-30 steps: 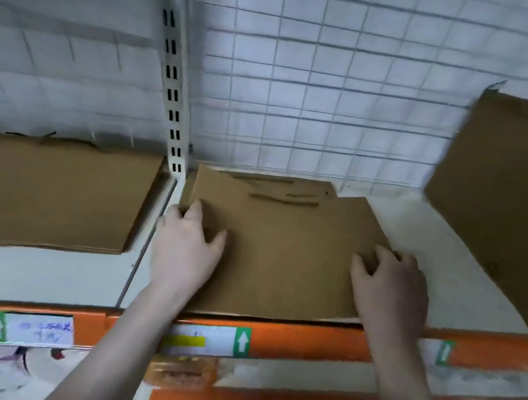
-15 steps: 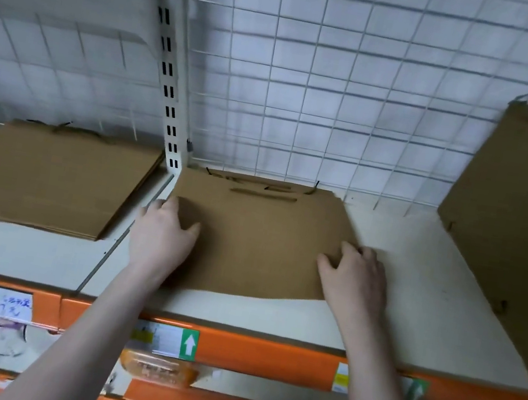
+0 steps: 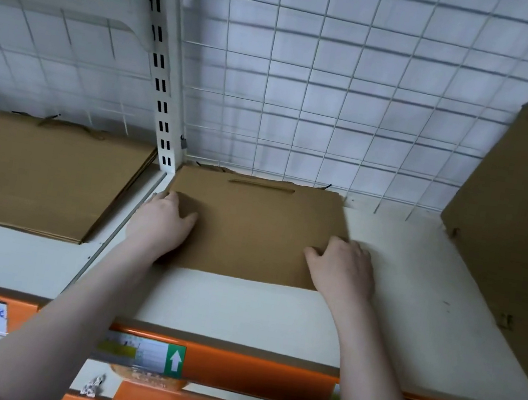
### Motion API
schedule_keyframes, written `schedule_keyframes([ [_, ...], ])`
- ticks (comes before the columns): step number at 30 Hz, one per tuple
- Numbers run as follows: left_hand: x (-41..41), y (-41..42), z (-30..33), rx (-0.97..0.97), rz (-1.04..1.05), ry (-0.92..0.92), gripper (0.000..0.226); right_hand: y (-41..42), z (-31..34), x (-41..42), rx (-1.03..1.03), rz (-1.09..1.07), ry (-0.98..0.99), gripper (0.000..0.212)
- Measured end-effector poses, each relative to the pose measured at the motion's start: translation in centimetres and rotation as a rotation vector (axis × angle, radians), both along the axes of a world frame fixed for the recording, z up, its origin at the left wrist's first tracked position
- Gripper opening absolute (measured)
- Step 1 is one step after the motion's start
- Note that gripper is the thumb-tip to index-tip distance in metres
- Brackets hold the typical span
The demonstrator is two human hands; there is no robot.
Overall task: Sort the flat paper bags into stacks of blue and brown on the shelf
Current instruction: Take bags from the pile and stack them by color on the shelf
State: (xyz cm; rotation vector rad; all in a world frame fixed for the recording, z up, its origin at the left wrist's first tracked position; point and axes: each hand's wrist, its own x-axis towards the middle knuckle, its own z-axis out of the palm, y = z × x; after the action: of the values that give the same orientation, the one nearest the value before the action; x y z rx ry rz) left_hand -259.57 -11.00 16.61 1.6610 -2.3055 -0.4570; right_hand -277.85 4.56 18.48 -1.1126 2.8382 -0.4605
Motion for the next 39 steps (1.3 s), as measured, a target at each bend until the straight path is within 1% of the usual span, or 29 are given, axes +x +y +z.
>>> schedule_keyframes([
  [5, -0.5, -1.6, -0.1, 0.003, -0.004, 0.003, 0.04, -1.3, 0.2, 0.4, 0.011, 0.014, 0.025, 0.039],
  [10, -1.0, -2.1, -0.8, -0.031, 0.008, -0.068, 0.053, -1.9, -0.1, 0.4, 0.021, 0.025, 0.081, 0.042],
  [13, -1.1, -2.2, -1.1, -0.048, 0.014, -0.074, 0.056, -2.1, -0.5, 0.3, 0.013, 0.017, 0.108, 0.043],
  [19, -1.2, -1.5, -0.6, -0.119, 0.039, -0.072, 0.05, -1.8, -0.9, 0.3, -0.015, -0.01, 0.121, 0.044],
  [22, -1.2, -0.8, -0.2, -0.147, 0.059, -0.105, 0.045, -1.7, -1.2, 0.3, -0.008, 0.0, 0.126, 0.045],
  [27, -0.7, -0.1, -0.1, -0.136, 0.071, -0.135, 0.046, -1.3, -1.6, 0.7, 0.0, 0.037, 0.083, 0.05],
  [34, -0.8, -0.3, -0.2, -0.133, 0.054, -0.174, 0.047, -1.8, -1.6, 0.6, 0.015, 0.047, 0.082, 0.056],
  [39, -0.7, -0.2, 0.1, -0.109, 0.048, -0.166, 0.05, -2.1, -1.8, 0.3, 0.009, 0.045, 0.098, 0.055],
])
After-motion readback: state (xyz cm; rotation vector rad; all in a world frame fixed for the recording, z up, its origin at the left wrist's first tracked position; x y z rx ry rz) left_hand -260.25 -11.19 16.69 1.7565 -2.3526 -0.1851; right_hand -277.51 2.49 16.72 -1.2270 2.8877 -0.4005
